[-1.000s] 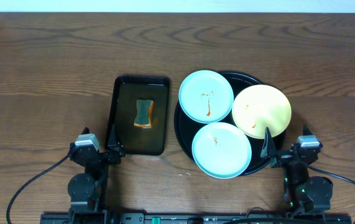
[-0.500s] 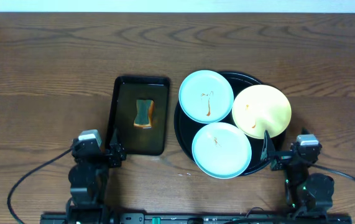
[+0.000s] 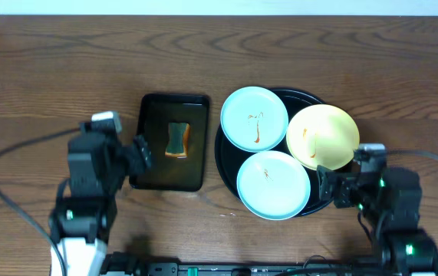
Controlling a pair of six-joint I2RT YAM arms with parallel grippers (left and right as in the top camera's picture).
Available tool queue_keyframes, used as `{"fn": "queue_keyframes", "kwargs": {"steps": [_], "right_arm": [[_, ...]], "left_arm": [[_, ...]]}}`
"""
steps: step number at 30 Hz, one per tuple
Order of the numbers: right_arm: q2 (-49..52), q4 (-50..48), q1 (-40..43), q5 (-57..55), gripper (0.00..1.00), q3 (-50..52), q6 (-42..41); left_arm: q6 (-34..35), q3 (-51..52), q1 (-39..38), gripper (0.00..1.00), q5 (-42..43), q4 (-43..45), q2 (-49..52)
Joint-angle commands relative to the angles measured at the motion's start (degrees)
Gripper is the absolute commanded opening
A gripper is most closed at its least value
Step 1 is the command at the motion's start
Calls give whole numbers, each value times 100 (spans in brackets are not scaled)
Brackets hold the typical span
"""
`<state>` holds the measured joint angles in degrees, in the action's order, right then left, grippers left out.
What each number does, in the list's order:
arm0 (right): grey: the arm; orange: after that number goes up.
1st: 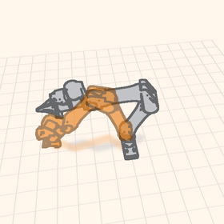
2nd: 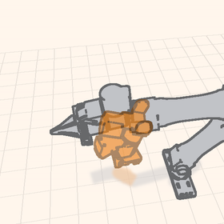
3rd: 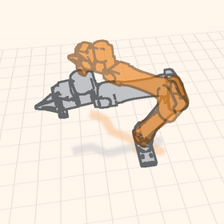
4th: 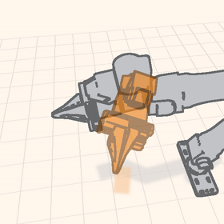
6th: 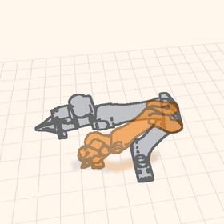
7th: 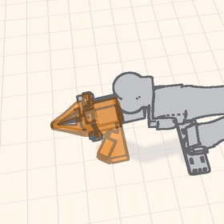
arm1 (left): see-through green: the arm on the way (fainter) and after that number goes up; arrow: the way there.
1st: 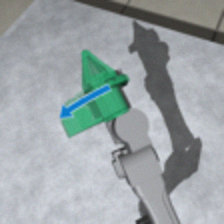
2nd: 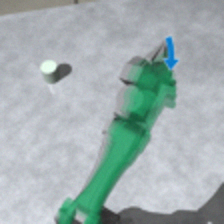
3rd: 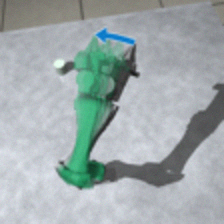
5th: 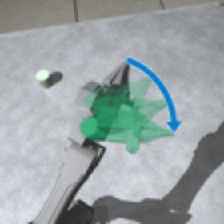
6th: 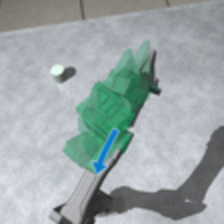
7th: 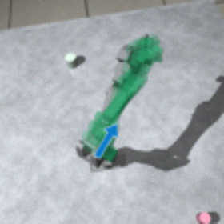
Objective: Clean dirty plates on tray and stack at the side
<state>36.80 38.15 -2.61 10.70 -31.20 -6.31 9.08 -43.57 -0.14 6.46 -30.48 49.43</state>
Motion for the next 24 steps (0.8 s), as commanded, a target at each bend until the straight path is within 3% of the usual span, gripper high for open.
{"fn": "queue_keyframes", "kwargs": {"steps": [1, 5, 10, 14, 17, 22, 24], "right_arm": [[868, 330, -44, 179, 99, -435, -46], [1871, 625, -44, 483, 99, -697, -50], [2741, 409, -44, 1471, 99, -737, -50], [2973, 352, -44, 1615, 99, -737, -44], [3042, 315, -44, 1440, 79, -734, -59], [3154, 319, -44, 1202, 75, -682, -350], [3217, 299, -44, 1187, 68, -651, -402]], "left_arm": [[131, -916, -2, 81, 461, -540, 769], [131, -1589, -136, 81, 511, -1287, 1613], [131, -1631, -195, 81, 511, -1342, 2218], [131, -1631, -192, 81, 514, -1270, 2455], [369, -1628, -195, 81, 516, -1056, 2588], [669, -1628, -350, 81, 511, -614, 2946], [664, -1628, -501, 81, 507, -459, 3150]]}}
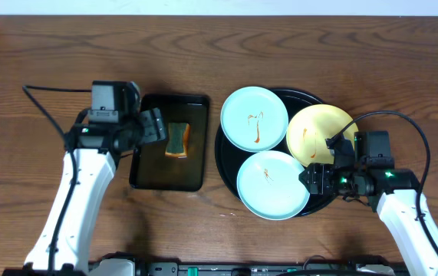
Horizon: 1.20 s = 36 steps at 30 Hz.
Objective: Clean dirty plates on tray and stack at the side
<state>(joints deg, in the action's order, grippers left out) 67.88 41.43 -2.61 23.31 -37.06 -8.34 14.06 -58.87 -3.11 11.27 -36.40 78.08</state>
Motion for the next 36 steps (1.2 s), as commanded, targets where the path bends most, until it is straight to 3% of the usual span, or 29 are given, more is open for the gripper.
{"fn": "queue_keyframes", "kwargs": {"steps": [1, 7, 13, 19, 22, 25, 30, 36], "right_arm": [[149, -28, -44, -81, 63, -57, -238], [472, -33, -44, -79, 42, -52, -238], [887, -94, -44, -81, 38, -52, -328], [1320, -280, -44, -72, 20, -52, -455], [1401, -354, -44, -72, 18, -52, -455], [1401, -387, -44, -72, 15, -52, -455], [1401, -363, -44, -74, 15, -52, -452], [1401, -354, -44, -76, 16, -52, -452]], "left_arm": [[166, -98, -273, 81, 4, 195, 382], [168, -98, -660, 79, -55, 485, 1137], [168, -98, -824, 78, -400, 645, 1755], [168, -98, -949, 73, -901, 741, 2107], [168, -98, -973, 69, -914, 785, 2212], [168, -98, -984, 57, -916, 879, 2297], [168, -98, -984, 46, -916, 933, 2337], [170, -70, -984, 44, -914, 935, 2422]]}}
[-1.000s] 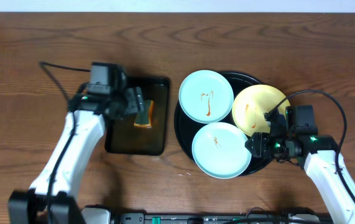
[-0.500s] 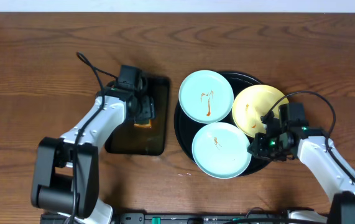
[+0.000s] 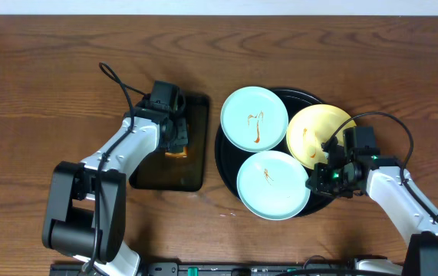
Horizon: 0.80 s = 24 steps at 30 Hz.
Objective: Clean dirty plates on tray and stack at the side
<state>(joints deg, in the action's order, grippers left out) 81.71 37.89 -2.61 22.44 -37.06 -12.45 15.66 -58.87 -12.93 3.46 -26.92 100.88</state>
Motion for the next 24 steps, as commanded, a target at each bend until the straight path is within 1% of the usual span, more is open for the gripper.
{"fn": "queue_keyframes", "kwargs": {"steps": [1, 3, 5, 6, 7, 8, 9, 11, 19, 23, 24], "right_arm": [[17, 2, -44, 11, 15, -52, -42], [17, 2, -46, 11, 14, -52, -42], [17, 2, -48, 11, 11, -52, -42], [17, 2, -48, 11, 10, -52, -39], [17, 2, -48, 9, 9, -52, -39], [17, 2, -48, 9, 9, -52, -39], [17, 0, -48, 9, 9, -52, -42], [17, -2, -48, 9, 9, -52, -39], [17, 2, -48, 11, 8, -52, -42], [17, 2, -48, 61, 13, -52, -44], [17, 0, -48, 103, 17, -52, -42]], "left_arm": [[11, -57, -2, 42, -133, -17, 186], [11, -48, -4, 34, -133, -15, 232], [9, -48, -4, 24, -133, 4, 243], [11, -48, -4, 10, -133, 15, 243], [11, -50, -2, 8, -129, 11, 243], [11, -50, -4, 8, -105, 7, 240], [7, -70, -2, 7, 184, -85, 192], [7, -125, 0, 7, 411, -105, 50], [9, -264, -2, 7, 426, 7, -1117], [9, -260, -2, 8, 431, 2, -1670], [9, -260, -2, 7, 474, 4, -1818]]}}
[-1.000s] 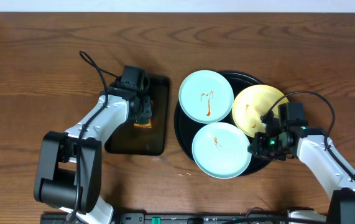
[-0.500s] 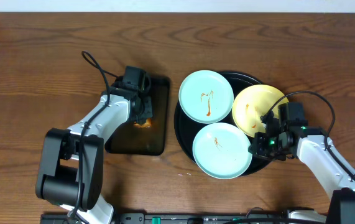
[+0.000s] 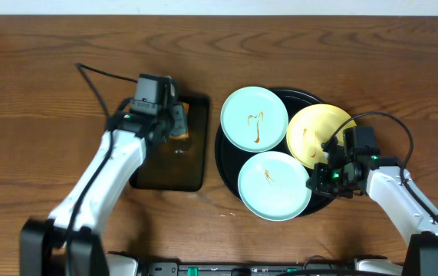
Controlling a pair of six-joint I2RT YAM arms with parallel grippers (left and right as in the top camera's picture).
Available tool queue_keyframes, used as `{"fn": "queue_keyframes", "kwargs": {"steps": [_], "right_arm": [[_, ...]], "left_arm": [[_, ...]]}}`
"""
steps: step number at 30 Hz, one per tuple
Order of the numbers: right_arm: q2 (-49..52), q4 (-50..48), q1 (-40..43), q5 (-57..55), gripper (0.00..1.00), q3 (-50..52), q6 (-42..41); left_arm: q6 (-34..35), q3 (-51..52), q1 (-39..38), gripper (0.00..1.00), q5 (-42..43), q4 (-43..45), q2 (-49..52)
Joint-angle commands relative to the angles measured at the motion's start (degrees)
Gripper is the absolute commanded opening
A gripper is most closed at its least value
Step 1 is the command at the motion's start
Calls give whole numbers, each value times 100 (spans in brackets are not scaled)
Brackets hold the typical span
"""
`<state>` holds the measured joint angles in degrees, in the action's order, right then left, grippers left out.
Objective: Clean dirty plates on tray and stack at the side
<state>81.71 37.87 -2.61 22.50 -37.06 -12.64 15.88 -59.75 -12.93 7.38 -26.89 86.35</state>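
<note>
A round black tray (image 3: 314, 100) holds three dirty plates: a light blue one (image 3: 242, 107) at the back left, a yellow one (image 3: 318, 126) on the right, and a second light blue one (image 3: 268, 195) at the front. All three carry brown smears. My right gripper (image 3: 313, 184) sits at the front plate's right rim and looks shut on it. My left gripper (image 3: 179, 126) hangs over the rectangular black dish (image 3: 165, 172), shut on the yellow-green sponge (image 3: 183, 116), which is mostly hidden by the fingers.
The rectangular dish lies left of the round tray, with a small wet spot (image 3: 179, 151) where the sponge lay. Brown wooden table (image 3: 50, 61) stretches to the left, behind and to the right (image 3: 403, 69) of both trays.
My left gripper has moved slightly back and left over the dish with the sponge in it, and the sponge's old spot is bare. The right arm has stayed at the front plate's rim.
Both arms began near the table's front edge, with the sponge lying loose in the rectangular dish. They then reached forward, left toward the dish and right toward the round tray. Then the left gripper covered the sponge and the right met the front plate's rim. Now the sponge is held.
</note>
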Motion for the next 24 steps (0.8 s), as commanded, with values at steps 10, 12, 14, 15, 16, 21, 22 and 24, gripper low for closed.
{"fn": "queue_keyframes", "kwargs": {"steps": [10, 12, 14, 15, 16, 21, 22, 24], "right_arm": [[17, -70, -48, 160, 29, -52, -22], [17, -87, -48, 157, 31, -52, -20], [17, -87, -48, 157, 32, -52, -22], [17, -85, -48, 157, 33, -52, -22], [17, -85, -48, 157, 33, -52, -20], [17, -87, -48, 157, 36, -52, -22], [17, -87, -48, 157, 36, -52, -22], [17, -87, -48, 157, 37, -52, -20]], "left_arm": [[-15, -173, -2, 7, 118, 396, -1025], [-15, -173, -2, 7, 118, 527, -1150], [-15, -173, -2, 8, 116, 658, -1272], [-15, -173, -2, 7, 116, 699, -1322], [-13, -173, -2, 7, 116, 741, -1377], [-13, -173, -2, 7, 114, 780, -1488], [-13, -173, -2, 7, 114, 776, -1488], [-13, -162, -2, 7, 114, 774, -1475]]}}
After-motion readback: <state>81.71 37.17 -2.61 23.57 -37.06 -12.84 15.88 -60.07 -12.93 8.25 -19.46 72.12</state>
